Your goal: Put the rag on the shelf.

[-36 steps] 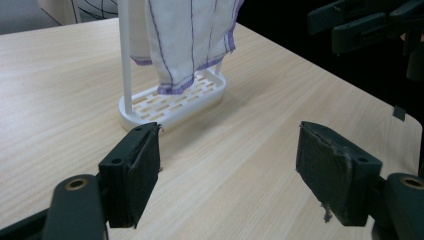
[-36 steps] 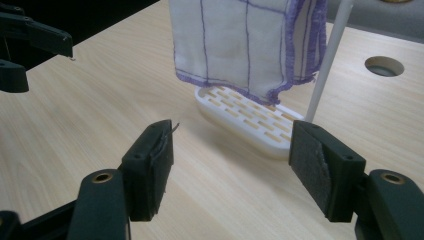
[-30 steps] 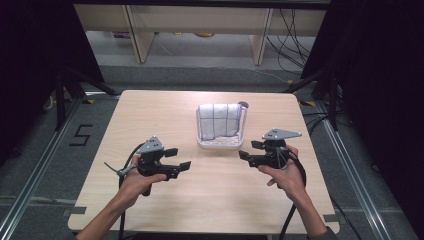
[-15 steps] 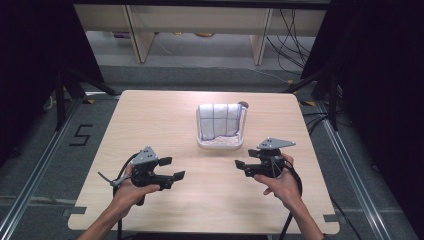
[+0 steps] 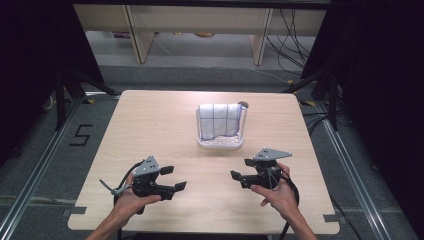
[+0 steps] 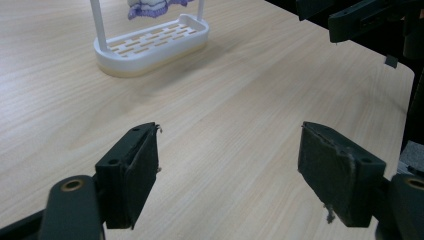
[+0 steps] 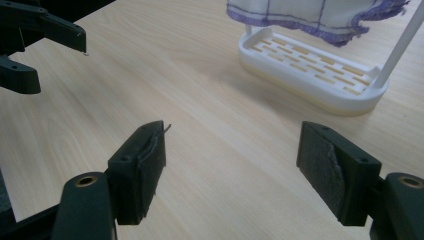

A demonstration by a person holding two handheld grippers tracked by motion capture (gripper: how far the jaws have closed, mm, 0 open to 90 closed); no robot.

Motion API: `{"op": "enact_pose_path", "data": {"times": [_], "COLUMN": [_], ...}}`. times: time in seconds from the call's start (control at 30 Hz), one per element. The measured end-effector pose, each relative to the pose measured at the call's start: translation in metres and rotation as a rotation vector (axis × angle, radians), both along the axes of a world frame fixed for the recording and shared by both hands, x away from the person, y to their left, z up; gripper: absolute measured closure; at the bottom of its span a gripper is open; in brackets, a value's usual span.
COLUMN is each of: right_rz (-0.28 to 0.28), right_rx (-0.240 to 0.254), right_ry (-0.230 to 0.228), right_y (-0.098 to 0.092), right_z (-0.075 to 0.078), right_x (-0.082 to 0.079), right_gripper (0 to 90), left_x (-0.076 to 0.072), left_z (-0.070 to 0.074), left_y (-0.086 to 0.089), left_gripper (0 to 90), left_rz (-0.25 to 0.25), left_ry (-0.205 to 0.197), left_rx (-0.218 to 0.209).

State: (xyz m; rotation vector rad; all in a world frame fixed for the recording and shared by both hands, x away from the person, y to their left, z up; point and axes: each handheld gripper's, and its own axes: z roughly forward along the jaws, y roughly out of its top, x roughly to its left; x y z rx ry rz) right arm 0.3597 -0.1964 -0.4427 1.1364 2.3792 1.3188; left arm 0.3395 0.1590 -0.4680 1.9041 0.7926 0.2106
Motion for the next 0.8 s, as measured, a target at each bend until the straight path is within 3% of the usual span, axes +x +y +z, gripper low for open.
{"op": "enact_pose_path", "data": {"times": [0.07,0.1,0.13,0.17,0.2,0.23,0.27,0.3,0.33,0.43,0.47,0.53,0.63,0.67,0.8], "right_rz": [0.004,0.024,0.003,0.009,0.007,0.029,0.016,0.021,0.020,0.021,0.028,0.027,0.038,0.032,0.047], "right_rx": [-0.008,-0.015,-0.010,-0.014,-0.017,-0.009,-0.019,-0.024,-0.011,-0.027,-0.009,-0.030,-0.024,-0.019,-0.016], "right_ry": [0.004,-0.019,0.008,-0.025,0.004,0.003,0.010,-0.012,0.023,0.020,0.026,0.021,0.015,0.040,0.027], "right_y": [0.001,0.001,0.002,0.002,0.003,0.003,0.003,0.003,0.005,0.006,0.007,0.007,0.008,0.009,0.008], "right_z": [-0.001,-0.003,-0.003,-0.005,-0.004,-0.007,-0.007,-0.008,-0.009,-0.010,-0.011,-0.011,-0.012,-0.012,-0.015], "right_x": [-0.002,-0.001,-0.005,-0.004,-0.006,-0.004,-0.006,-0.005,-0.007,-0.009,-0.010,-0.011,-0.013,-0.016,-0.018], "right_gripper": [28.2,28.0,27.8,27.7,27.7,27.7,27.7,27.7,27.7,27.7,27.7,27.7,27.6,27.6,27.0], "left_x": [-0.003,-0.004,-0.006,-0.007,-0.009,-0.010,-0.011,-0.012,-0.013,-0.017,-0.017,-0.020,-0.023,-0.025,-0.030], "left_z": [-0.002,-0.003,-0.005,-0.005,-0.007,-0.008,-0.009,-0.010,-0.011,-0.012,-0.013,-0.014,-0.015,-0.015,-0.018], "left_y": [0.001,0.001,0.001,0.001,0.002,0.002,0.002,0.003,0.003,0.005,0.005,0.005,0.005,0.004,0.002], "left_gripper": [23.9,23.8,23.8,23.9,23.8,23.9,23.9,23.9,23.9,23.8,23.9,23.9,23.9,23.9,23.9], "left_rz": [0.004,0.000,-0.002,0.003,-0.001,-0.004,-0.005,-0.008,-0.004,0.002,-0.009,-0.013,-0.023,-0.023,-0.042], "left_ry": [0.006,0.008,0.011,0.012,0.017,0.020,0.019,0.018,0.018,0.023,0.021,0.026,0.022,0.025,0.021], "left_rx": [0.003,0.006,0.005,0.012,0.016,0.016,0.010,0.019,0.019,0.027,0.015,0.020,0.036,0.031,0.048]}}
